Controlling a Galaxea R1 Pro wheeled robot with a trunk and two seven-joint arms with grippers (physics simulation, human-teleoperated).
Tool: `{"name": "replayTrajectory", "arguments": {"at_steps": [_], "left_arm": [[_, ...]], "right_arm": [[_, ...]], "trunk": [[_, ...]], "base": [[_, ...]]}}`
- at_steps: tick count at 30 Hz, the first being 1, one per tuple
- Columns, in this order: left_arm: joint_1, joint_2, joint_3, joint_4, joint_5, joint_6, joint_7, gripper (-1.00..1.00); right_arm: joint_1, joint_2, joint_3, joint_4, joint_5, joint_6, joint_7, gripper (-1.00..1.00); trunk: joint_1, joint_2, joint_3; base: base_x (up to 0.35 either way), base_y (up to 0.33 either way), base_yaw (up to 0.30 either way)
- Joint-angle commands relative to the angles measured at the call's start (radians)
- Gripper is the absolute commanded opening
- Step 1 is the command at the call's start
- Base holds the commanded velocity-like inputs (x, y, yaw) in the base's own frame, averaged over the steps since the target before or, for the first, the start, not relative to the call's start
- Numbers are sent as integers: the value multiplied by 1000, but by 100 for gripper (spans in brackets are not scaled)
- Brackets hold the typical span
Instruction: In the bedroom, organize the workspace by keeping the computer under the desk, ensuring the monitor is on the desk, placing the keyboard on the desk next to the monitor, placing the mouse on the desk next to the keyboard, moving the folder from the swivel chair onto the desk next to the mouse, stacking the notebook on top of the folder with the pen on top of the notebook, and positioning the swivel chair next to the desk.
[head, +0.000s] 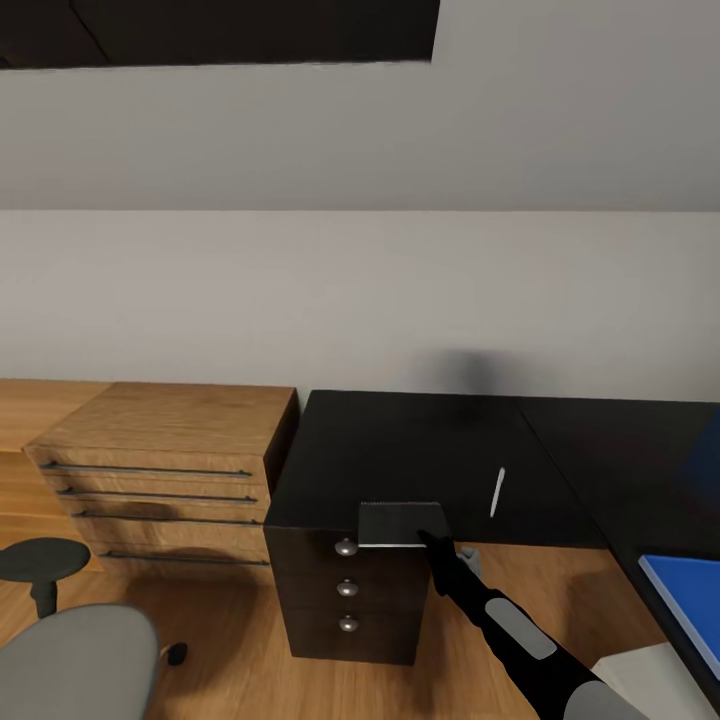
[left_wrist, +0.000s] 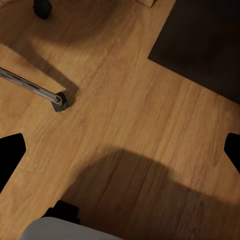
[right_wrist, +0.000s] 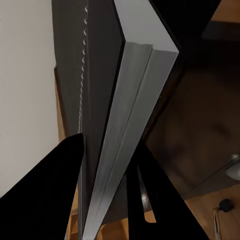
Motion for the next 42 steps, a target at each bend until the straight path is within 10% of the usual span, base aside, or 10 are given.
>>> {"name": "replayTrajectory", "arguments": {"at_steps": [1, 27, 42], "left_arm": [[1, -1, 2, -2, 8, 0, -5, 100], [1, -1, 2, -2, 8, 0, -5, 100], [1, -1, 0, -1, 8, 0, -5, 100]], "right_arm": [[-1, -1, 6, 1, -10, 0, 4, -100], [-1, -32, 6, -8, -9, 5, 2, -100], [-1, -170, 38, -156, 36, 142, -4, -100]], "trunk": [[-4, 7, 2], [-104, 189, 84], [-161, 294, 131]], "base": [[0, 0, 0], [0, 0, 0], [0, 0, 0]]}}
